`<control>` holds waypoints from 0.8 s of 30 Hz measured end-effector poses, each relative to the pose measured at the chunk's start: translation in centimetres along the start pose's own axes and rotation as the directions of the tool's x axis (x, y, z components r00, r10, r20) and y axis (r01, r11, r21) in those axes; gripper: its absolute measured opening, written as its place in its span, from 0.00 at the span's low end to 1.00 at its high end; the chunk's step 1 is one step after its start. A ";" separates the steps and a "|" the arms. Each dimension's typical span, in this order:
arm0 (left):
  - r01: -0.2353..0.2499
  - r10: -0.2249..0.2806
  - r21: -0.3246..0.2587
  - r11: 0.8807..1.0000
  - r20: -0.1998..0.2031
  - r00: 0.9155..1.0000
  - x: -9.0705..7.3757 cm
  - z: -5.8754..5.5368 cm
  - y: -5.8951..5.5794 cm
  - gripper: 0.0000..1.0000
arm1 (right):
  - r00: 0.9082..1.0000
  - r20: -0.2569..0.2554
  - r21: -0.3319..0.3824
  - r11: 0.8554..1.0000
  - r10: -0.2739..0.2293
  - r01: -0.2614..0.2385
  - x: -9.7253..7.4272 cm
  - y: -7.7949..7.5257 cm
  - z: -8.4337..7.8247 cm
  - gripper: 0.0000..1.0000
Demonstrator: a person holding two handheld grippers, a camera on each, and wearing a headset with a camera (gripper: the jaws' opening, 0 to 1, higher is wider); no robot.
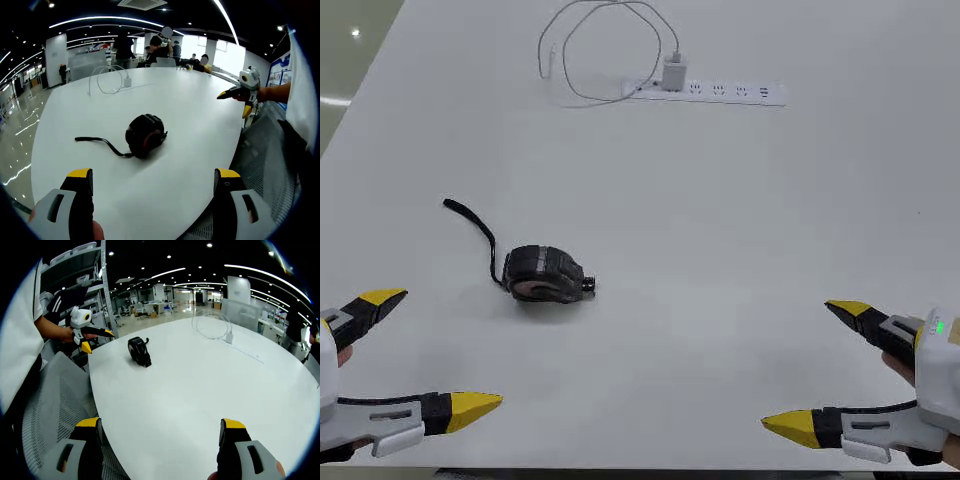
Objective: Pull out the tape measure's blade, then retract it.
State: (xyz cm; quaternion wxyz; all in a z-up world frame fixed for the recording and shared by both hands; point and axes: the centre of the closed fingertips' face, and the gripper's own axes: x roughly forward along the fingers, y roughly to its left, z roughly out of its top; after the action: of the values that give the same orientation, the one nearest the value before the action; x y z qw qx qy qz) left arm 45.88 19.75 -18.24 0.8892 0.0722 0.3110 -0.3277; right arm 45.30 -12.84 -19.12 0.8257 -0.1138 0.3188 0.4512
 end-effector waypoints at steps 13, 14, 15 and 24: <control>0.001 -0.001 0.004 1.000 0.007 1.000 0.0 0.3 0.0 0.99 | 1.000 -0.003 0.005 1.000 -0.011 0.011 -0.5 -0.3 -0.3 0.97; -0.004 0.004 0.005 1.000 0.008 1.000 0.0 0.3 0.1 0.99 | 1.000 -0.003 0.005 1.000 -0.012 0.012 -0.5 -0.3 -0.4 0.97; -0.007 0.007 0.006 1.000 0.010 1.000 0.0 0.3 0.1 0.99 | 1.000 -0.004 0.006 1.000 -0.011 0.011 -0.5 -0.3 -0.4 0.97; 0.004 -0.004 -0.001 1.000 0.006 1.000 0.1 0.2 -0.2 0.99 | 1.000 -0.008 0.012 1.000 -0.007 0.007 -0.5 -0.2 -0.6 0.96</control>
State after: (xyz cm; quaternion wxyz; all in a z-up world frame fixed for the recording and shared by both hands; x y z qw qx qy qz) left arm 45.92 19.52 -18.08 0.8893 0.0704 0.3088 -0.3298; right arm 45.00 -13.54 -19.30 0.8266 -0.1119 0.3244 0.4460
